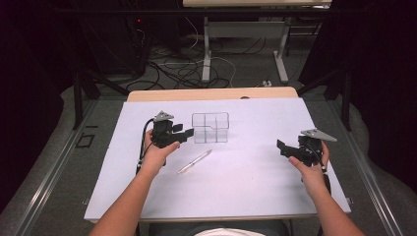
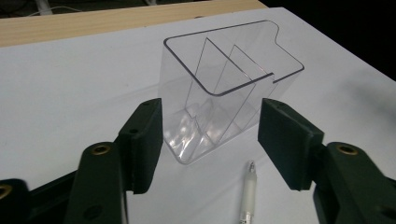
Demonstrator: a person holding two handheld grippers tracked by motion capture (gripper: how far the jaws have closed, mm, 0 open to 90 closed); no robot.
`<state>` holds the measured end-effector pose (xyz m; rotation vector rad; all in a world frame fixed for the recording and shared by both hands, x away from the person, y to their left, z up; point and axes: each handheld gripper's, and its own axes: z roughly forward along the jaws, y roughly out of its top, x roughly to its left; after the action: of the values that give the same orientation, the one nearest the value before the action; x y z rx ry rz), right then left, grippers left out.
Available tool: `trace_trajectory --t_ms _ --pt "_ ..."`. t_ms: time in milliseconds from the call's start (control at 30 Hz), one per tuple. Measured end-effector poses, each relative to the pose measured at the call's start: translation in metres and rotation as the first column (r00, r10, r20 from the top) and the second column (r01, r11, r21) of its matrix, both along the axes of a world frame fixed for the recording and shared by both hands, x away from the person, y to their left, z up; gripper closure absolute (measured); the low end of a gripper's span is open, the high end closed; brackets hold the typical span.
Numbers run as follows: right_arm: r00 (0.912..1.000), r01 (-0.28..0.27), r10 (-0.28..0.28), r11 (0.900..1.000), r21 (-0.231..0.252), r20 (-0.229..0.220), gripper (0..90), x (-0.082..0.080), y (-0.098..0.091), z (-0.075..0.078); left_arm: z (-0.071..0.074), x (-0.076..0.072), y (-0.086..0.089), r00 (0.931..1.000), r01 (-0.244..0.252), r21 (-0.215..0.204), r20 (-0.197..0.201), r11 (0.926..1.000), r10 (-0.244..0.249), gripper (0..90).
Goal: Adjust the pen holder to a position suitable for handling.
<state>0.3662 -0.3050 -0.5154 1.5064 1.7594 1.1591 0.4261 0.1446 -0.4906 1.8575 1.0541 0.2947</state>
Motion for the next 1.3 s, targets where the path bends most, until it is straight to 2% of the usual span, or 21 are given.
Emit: trace_trajectory --t_ms 133,233,367,400,467,567,733,900,1133,1300 --pt "0.9999 -0.013 0.013 0.9999 0.005 0.007 14.8 0.000 0.000 0.001 0.005 -0.003 0.002 1.0000 0.005 0.020 0.007 0.9998 -0.005 32.9" --pt "0.9993 -0.030 0.030 0.9995 0.003 0.024 15.0 0.000 0.001 0.002 0.009 -0.003 0.003 0.9993 0.019 0.063 0.031 0.9978 -0.021 31.1" --pt "0.9985 -0.049 0.050 0.9987 -0.011 0.021 15.0 0.000 0.004 0.003 0.013 -0.006 -0.001 0.9987 0.031 0.103 0.037 0.9942 -0.035 29.0" --pt "0.9982 -0.052 0.052 0.9985 -0.016 0.028 15.0 0.000 0.005 0.003 0.014 -0.007 -0.002 0.9983 0.039 0.117 0.039 0.9924 -0.044 28.5" --pt "0.9970 -0.070 0.071 0.9971 -0.030 0.032 15.0 -0.001 0.007 0.004 0.016 -0.008 -0.004 0.9959 0.075 0.167 0.037 0.9831 -0.082 27.9" --pt "0.9953 -0.085 0.087 0.9949 -0.054 0.042 15.0 -0.002 0.010 0.005 0.016 -0.012 -0.009 0.9944 0.097 0.213 0.019 0.9721 -0.104 27.7" --pt "0.9931 -0.114 0.115 0.9914 -0.065 0.022 15.0 -0.001 0.012 0.003 0.010 -0.013 -0.016 0.9934 0.114 0.242 -0.019 0.9635 -0.113 20.5" --pt "0.9929 -0.118 0.118 0.9914 -0.057 0.008 15.1 -0.002 0.012 0.001 0.008 -0.012 -0.016 0.9942 0.106 0.218 -0.042 0.9702 -0.099 16.4" --pt "0.9929 -0.119 0.119 0.9913 -0.056 0.000 15.1 -0.002 0.011 0.000 0.001 -0.011 -0.015 0.9939 0.109 0.286 -0.051 0.9519 -0.098 15.5" --pt "0.9923 -0.124 0.124 0.9906 -0.059 0.002 15.1 -0.001 0.011 0.000 -0.004 -0.011 -0.016 0.9922 0.116 0.303 -0.078 0.9458 -0.097 15.5"
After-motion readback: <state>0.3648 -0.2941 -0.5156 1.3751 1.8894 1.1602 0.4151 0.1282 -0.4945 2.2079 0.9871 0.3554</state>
